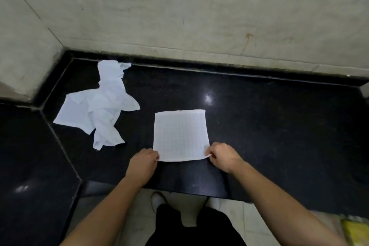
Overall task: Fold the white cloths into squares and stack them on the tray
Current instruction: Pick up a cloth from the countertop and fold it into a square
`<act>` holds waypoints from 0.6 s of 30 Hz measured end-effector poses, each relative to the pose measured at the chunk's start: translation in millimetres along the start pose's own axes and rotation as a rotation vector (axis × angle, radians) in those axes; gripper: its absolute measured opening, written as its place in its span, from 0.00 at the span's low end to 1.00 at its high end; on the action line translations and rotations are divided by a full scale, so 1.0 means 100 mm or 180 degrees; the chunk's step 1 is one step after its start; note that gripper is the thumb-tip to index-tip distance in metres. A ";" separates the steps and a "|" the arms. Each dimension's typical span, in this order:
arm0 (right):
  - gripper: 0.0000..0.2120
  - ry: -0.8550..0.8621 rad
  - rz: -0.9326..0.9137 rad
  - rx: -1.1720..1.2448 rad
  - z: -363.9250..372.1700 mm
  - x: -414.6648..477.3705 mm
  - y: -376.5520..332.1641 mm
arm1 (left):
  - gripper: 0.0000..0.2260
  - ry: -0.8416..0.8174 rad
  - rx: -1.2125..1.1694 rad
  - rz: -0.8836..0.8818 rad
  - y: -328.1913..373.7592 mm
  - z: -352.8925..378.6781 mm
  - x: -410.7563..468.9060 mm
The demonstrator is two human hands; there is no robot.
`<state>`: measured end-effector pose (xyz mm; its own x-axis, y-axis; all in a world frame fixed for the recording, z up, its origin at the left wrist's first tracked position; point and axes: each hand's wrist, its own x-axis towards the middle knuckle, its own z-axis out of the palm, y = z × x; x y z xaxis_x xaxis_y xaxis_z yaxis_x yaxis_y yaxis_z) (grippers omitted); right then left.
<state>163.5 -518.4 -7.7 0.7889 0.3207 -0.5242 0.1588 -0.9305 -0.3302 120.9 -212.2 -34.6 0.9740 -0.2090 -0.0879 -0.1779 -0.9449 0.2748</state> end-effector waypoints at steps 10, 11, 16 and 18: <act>0.11 -0.0703 0.0098 0.0385 0.16 -0.06 0.12 | 0.08 -0.1174 -0.0201 -0.0135 -0.01 0.07 -0.10; 0.10 -0.0676 0.0166 0.0627 0.11 -0.03 0.14 | 0.08 -0.1263 -0.0404 -0.0286 -0.01 0.00 -0.05; 0.10 0.0336 0.0646 0.2088 -0.08 0.21 0.19 | 0.06 -0.0635 -0.1510 -0.1368 -0.09 -0.14 0.30; 0.12 0.0664 0.0745 0.2474 -0.14 0.34 0.16 | 0.05 -0.0370 -0.1952 -0.1693 -0.12 -0.16 0.47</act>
<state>201.5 -525.0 -19.8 0.8564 0.0239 -0.5157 -0.4169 -0.5572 -0.7182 170.9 -206.7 -26.2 0.8797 0.1715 -0.4435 0.4448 -0.6263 0.6402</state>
